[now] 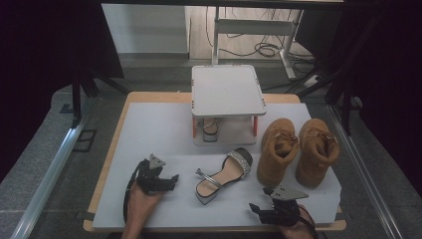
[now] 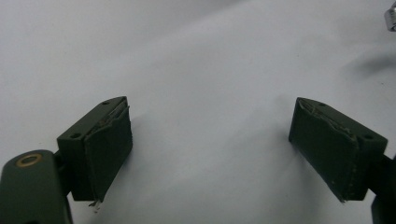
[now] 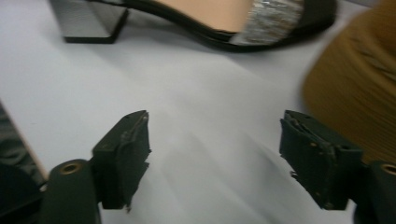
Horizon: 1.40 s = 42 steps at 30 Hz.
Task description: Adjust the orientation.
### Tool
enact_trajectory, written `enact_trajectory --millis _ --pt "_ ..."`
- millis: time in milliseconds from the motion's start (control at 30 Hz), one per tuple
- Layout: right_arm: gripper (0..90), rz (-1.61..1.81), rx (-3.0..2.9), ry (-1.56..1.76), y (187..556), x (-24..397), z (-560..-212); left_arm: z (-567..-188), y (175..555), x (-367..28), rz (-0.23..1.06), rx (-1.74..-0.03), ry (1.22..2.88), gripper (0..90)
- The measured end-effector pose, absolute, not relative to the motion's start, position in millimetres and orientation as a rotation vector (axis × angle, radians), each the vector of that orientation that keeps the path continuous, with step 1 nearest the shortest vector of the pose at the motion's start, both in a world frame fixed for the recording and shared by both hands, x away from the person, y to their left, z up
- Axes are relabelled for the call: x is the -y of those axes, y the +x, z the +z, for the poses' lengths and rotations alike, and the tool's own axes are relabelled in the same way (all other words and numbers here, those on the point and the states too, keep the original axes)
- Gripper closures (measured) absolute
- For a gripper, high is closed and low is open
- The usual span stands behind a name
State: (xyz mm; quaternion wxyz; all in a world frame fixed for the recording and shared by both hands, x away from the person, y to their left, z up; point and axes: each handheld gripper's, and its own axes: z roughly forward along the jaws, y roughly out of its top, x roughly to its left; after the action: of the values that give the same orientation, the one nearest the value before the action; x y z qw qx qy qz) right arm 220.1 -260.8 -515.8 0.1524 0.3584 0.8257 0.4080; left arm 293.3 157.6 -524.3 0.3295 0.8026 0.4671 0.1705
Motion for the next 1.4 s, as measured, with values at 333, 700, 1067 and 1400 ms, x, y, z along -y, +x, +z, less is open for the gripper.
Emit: enact_trajectory --millis 333,700,1067,1400 --pt "12.4 1.106 -2.282 1.123 219.5 292.4 -522.1 -524.0 292.8 -157.4 0.448 -1.216 2.102 13.2" --pt "0.0 1.092 -2.246 1.136 219.7 297.7 -532.9 -519.5 287.3 -150.9 0.413 -1.121 2.133 13.2" --pt "0.0 1.124 -2.209 1.133 217.0 298.0 -536.8 -511.3 267.1 -147.8 0.369 -1.023 2.164 13.3" --pt "0.0 1.13 -2.193 1.138 216.2 297.5 -537.8 -503.4 246.8 -134.6 0.288 -0.933 2.16 13.3"
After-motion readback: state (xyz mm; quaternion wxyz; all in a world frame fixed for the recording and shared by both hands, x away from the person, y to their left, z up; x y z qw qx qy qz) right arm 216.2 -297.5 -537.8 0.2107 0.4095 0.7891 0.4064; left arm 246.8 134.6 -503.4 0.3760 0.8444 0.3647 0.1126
